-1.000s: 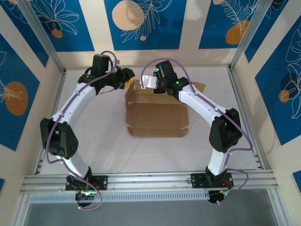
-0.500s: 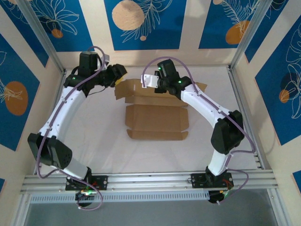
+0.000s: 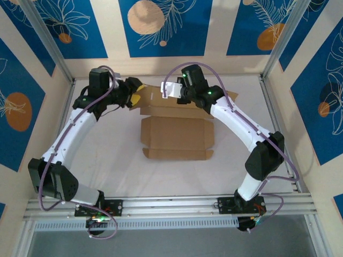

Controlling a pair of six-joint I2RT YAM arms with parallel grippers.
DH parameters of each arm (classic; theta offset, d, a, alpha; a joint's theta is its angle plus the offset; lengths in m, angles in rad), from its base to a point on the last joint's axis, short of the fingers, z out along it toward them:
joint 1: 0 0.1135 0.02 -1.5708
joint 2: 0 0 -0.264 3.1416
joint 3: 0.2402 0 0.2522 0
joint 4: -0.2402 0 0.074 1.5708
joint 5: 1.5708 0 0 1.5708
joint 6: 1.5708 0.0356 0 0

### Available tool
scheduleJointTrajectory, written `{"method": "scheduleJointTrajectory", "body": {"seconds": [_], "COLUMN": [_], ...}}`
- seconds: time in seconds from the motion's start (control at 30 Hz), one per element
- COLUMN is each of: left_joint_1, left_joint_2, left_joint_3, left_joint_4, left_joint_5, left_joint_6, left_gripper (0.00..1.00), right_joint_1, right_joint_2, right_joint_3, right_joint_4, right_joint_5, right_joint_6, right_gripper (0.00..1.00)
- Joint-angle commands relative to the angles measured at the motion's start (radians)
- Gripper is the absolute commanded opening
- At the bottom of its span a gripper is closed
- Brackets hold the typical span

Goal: Fold the paper box

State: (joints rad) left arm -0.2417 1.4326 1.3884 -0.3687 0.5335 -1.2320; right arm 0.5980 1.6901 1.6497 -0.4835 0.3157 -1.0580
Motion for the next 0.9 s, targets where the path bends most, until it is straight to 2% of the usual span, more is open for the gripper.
{"method": "scheduleJointTrajectory", "body": {"seconds": [0.0,0.23,0.7,0.87], "left_joint_1": [0.018,0.020,-0.059,-0.089], "left_joint_2": [-0.038,-0.018,-0.002,0.008], "left_joint_3": [-0.027,-0.069,-0.161,-0.176], "left_joint_4": [0.092,0.175,0.249,0.284], "left_joint_5": [0.001,0.006,0.028,0.054], "left_joint_6": [-0.053,-0.119,-0.108,-0.102], "left_gripper": [0.60,0.59,0.35,0.32], "right_joint_1": [0.011,0.019,0.014,0.013], "right_joint_2": [-0.025,-0.033,0.016,0.023], "right_joint_3": [0.040,0.041,0.084,0.088], "right_joint_4": [-0.024,-0.040,-0.024,-0.015], "right_joint_5": [0.017,0.017,0.042,0.049], "right_joint_6": [0.001,0.018,0.061,0.059], "right_gripper": [0.00,0.00,0.00,0.00]}}
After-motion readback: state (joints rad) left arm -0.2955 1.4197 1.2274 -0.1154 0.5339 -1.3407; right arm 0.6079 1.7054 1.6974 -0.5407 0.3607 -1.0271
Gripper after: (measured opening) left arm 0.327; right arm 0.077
